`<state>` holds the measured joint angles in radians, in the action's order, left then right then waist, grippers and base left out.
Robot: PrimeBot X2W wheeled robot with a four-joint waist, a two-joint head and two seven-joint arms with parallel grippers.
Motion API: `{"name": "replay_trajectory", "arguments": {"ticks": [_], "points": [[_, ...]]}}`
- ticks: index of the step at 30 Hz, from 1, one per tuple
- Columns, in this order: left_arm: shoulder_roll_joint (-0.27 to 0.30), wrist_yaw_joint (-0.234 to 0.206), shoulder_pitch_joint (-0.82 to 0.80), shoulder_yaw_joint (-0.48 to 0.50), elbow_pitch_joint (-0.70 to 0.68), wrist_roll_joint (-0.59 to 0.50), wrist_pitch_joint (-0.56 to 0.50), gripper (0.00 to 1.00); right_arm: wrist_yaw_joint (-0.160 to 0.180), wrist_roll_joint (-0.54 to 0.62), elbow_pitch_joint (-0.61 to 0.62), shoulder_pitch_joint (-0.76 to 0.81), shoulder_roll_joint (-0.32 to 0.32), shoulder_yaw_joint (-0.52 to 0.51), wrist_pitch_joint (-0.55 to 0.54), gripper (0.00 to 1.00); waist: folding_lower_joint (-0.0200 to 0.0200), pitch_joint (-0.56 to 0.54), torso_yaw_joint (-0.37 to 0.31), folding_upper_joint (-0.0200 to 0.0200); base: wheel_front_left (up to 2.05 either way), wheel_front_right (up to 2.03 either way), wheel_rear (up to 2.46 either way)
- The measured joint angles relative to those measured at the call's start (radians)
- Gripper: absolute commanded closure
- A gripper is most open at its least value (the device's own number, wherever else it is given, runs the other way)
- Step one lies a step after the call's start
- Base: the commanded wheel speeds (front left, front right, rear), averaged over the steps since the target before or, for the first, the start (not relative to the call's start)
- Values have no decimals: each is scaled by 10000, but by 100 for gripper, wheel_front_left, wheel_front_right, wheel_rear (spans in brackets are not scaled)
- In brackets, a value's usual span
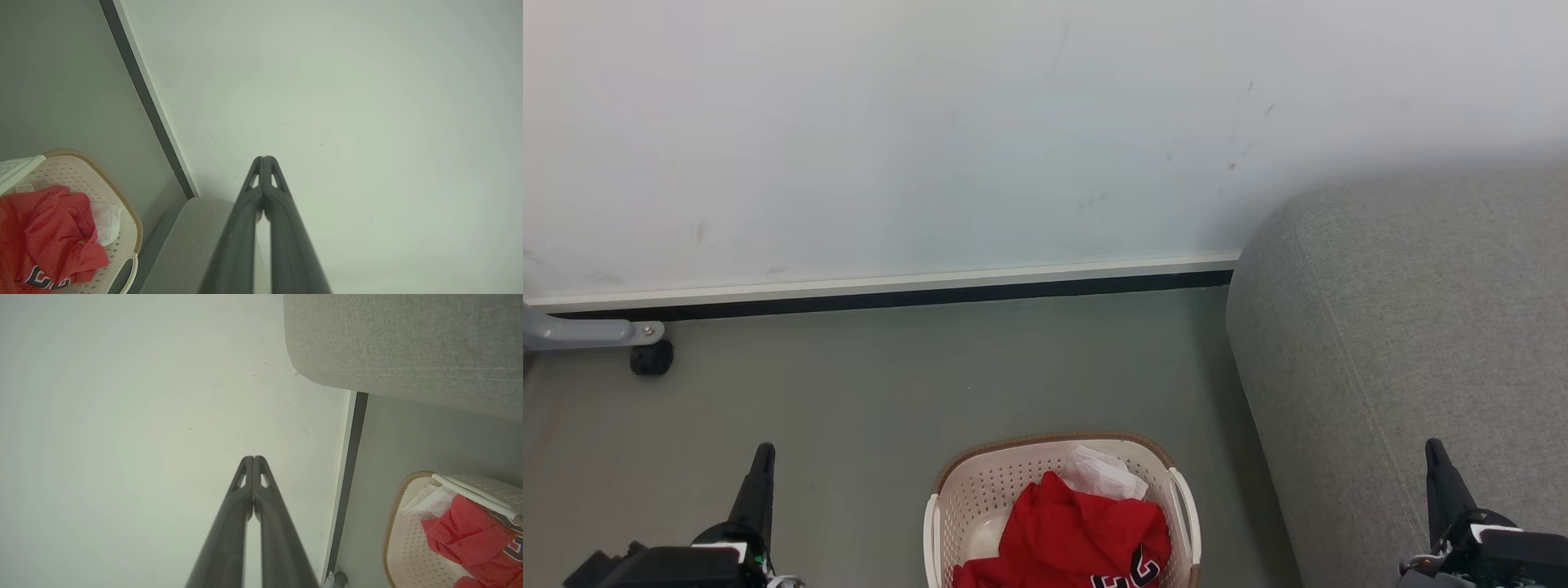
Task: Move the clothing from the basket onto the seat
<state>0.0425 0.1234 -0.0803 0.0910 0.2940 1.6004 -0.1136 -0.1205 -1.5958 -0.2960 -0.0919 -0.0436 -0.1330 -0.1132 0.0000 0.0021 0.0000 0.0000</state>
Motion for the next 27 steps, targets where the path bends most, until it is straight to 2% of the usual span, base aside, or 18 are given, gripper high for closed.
{"name": "replay_trajectory", "arguments": {"ticks": [6, 7, 13, 27], "points": [[-2, -2, 5, -4, 19, 0, 0, 100, 2, 2, -23, 5, 4, 4, 0, 100, 0, 0, 0, 0, 0, 0, 0], [-13, -4, 48, -13, 86, 0, 0, 0, 6, 6, -92, 37, 19, 12, 0, 0, 0, 0, 0, 0, 0, 0, 0], [-130, -15, 580, -102, 562, 0, 17, 0, 48, 6, -596, 531, 203, 98, 31, 0, 0, -2, 0, 0, 0, 0, 0], [-127, -127, 588, -539, 328, -435, 481, 0, 77, 242, -485, 577, 196, 499, 458, 0, -1, -151, 1, 0, 0, 0, 0]]}}
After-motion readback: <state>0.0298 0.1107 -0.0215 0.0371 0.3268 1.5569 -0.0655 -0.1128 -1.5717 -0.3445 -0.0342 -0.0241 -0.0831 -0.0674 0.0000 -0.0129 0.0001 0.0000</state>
